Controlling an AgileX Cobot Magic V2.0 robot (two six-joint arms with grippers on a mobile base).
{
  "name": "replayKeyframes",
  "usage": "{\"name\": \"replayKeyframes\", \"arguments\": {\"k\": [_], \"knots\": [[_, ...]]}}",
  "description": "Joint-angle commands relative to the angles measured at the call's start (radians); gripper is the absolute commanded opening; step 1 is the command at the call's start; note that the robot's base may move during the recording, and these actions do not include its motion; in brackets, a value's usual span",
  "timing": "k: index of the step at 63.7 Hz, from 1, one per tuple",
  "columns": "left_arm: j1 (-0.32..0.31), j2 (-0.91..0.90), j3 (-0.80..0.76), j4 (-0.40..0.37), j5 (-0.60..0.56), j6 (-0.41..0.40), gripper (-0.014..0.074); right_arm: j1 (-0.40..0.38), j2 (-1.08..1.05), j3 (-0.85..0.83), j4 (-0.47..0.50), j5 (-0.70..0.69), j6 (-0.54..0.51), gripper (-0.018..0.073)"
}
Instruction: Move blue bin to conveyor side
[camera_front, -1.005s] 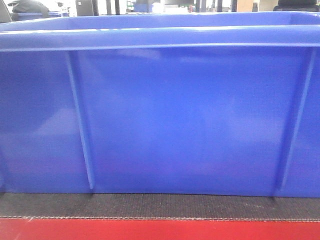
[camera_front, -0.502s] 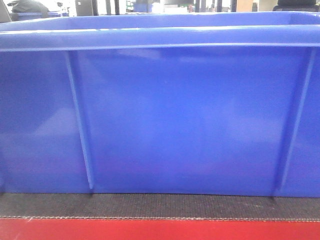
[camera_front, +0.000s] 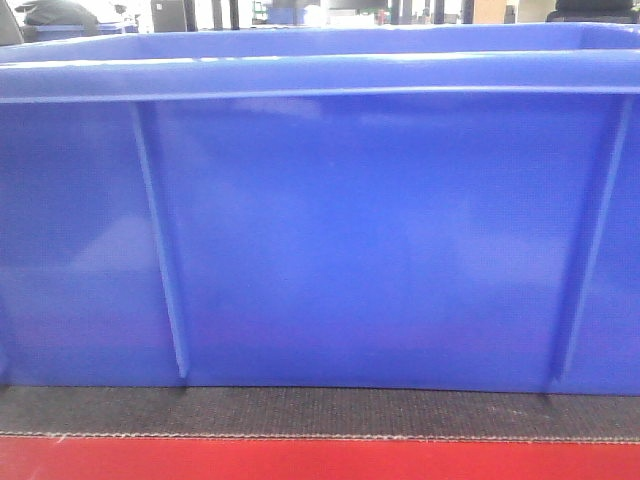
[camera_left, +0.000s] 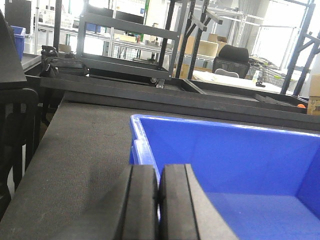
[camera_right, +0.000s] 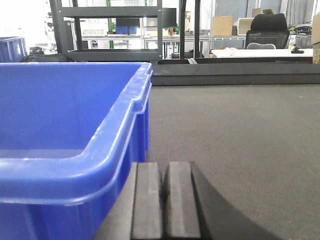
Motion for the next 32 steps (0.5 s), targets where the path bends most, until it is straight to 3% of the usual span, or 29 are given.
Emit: {"name": "replayKeyframes", "arguments": {"k": [1,7,16,24,32], "knots": [[0.005,-0.01,0.001,-0.005,-0.018,-0.004,-0.0008,-0.003,-0.006,0.0,0.002,-0.023,-0.008,-0.0079],[0.011,-0.06,0.024,0.027,-0.011,0.002,-0.0008,-0.003,-0.006,0.0,0.002,-0.023,-0.008,-0.0079],[0.09,-0.153,0.147,0.029,-0.028,0.153,-0.0008,-0.003,-0.006,0.0,0.002,-0.023,-0.008,-0.0079],[0.185,-0.22,0.25,-0.02,-0.054,0.176,-0.0014,-0.003,-0.006,0.0,0.002,-0.023,-0.008,-0.0079],[0.242,-0.278,0.349,-0.031,-0.096,0.179,-0.0022,-0.003,-0.006,0.0,0.002,-0.023,-0.008,-0.0079]]}}
